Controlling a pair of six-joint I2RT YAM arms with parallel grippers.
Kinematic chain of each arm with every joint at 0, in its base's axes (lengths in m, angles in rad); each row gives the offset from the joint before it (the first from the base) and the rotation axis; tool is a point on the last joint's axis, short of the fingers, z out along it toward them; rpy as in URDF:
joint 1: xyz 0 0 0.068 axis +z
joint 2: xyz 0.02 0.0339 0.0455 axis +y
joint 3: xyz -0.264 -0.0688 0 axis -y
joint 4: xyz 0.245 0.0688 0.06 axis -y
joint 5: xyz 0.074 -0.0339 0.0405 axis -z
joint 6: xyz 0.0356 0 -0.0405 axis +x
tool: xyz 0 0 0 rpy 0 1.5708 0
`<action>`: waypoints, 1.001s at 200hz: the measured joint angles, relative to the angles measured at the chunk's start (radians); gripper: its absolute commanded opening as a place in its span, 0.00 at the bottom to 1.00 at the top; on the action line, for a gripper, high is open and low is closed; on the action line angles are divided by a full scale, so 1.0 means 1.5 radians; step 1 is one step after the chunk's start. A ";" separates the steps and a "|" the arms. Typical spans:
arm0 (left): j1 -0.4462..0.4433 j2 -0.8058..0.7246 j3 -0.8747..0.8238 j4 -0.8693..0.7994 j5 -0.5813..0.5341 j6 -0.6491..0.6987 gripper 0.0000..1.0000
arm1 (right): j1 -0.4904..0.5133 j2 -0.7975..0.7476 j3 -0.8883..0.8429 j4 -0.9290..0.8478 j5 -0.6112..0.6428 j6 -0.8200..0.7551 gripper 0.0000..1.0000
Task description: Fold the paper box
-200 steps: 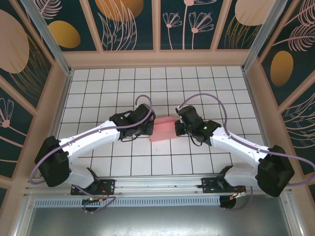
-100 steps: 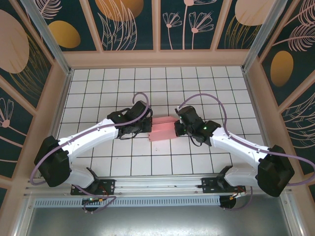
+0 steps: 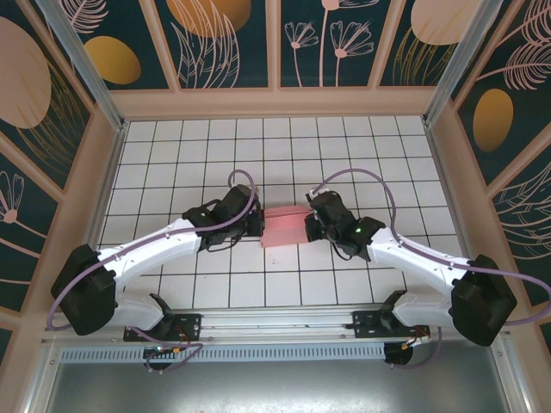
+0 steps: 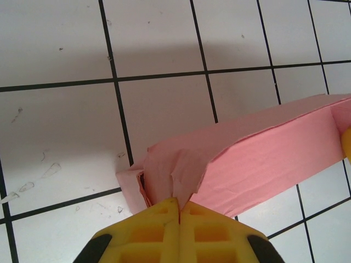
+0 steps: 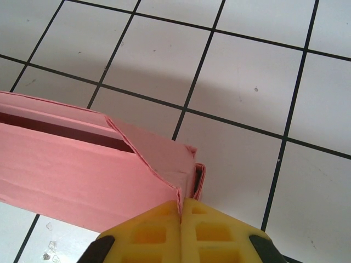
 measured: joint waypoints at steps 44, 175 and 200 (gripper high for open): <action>0.000 -0.011 -0.030 0.040 0.005 -0.008 0.00 | 0.005 -0.005 -0.017 0.024 0.010 0.012 0.00; -0.001 -0.040 -0.039 -0.004 0.001 -0.007 0.00 | 0.014 -0.020 -0.005 0.003 0.003 0.045 0.00; -0.001 -0.040 -0.037 -0.014 -0.004 -0.002 0.00 | 0.014 -0.017 0.008 -0.007 0.000 0.047 0.00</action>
